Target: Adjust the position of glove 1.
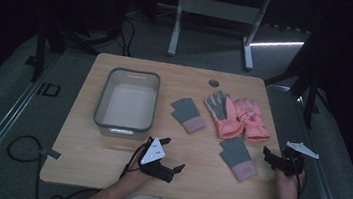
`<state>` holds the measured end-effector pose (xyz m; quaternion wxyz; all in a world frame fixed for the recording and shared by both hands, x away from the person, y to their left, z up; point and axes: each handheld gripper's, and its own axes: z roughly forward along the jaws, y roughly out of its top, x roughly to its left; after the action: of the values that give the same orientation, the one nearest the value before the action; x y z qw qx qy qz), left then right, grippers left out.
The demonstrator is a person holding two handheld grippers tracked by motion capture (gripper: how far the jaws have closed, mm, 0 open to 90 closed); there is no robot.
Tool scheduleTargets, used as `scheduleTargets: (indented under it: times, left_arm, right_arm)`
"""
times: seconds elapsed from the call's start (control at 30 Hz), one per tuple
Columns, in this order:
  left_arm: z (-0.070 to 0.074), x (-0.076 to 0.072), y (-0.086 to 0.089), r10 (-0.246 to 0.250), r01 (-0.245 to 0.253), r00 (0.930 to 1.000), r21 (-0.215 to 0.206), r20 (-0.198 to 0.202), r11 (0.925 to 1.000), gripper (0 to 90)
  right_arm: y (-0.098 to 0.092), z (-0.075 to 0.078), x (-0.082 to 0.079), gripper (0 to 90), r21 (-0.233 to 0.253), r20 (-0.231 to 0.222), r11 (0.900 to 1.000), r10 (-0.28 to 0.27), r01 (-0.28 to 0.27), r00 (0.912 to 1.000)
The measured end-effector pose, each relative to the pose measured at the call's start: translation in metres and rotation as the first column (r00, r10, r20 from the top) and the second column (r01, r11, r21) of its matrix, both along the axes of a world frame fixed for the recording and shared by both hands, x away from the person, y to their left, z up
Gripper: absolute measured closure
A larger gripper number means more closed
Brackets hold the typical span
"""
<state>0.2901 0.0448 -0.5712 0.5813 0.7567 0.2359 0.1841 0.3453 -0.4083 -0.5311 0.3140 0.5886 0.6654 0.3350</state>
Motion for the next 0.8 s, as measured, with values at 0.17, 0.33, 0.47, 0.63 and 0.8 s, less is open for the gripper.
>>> scheduleTargets:
  times: [0.17, 0.33, 0.47, 0.63, 0.8]
  left_arm:
    - [0.000, -0.001, 0.001, 0.001, -0.002, 1.0000, -0.006, -0.005, 1.0000, 0.0]
    - [0.000, -0.003, 0.000, 0.003, -0.003, 1.0000, 0.002, 0.010, 1.0000, 0.0]
    - [0.000, -0.002, 0.000, 0.000, 0.000, 1.0000, -0.001, 0.002, 1.0000, 0.0]
    - [0.000, -0.002, 0.000, 0.004, -0.004, 1.0000, -0.006, -0.002, 1.0000, 0.0]
    - [0.000, -0.002, 0.001, 0.004, -0.004, 1.0000, -0.009, -0.005, 1.0000, 0.0]
  right_arm:
    - [0.008, 0.036, 0.004, 13.3, -0.034, 0.059, 0.999, 0.019, -0.017, 0.9981]
    - [0.013, 0.061, 0.011, 13.3, -0.040, 0.103, 0.999, 0.034, -0.030, 0.9941]
    - [0.018, 0.073, 0.015, 13.4, -0.021, 0.139, 0.999, 0.039, -0.037, 0.9895]
    - [0.025, 0.083, 0.018, 13.4, -0.015, 0.165, 0.998, 0.056, -0.055, 0.9847]
    - [0.035, 0.092, 0.023, 13.3, -0.008, 0.178, 0.996, 0.086, -0.086, 0.9803]
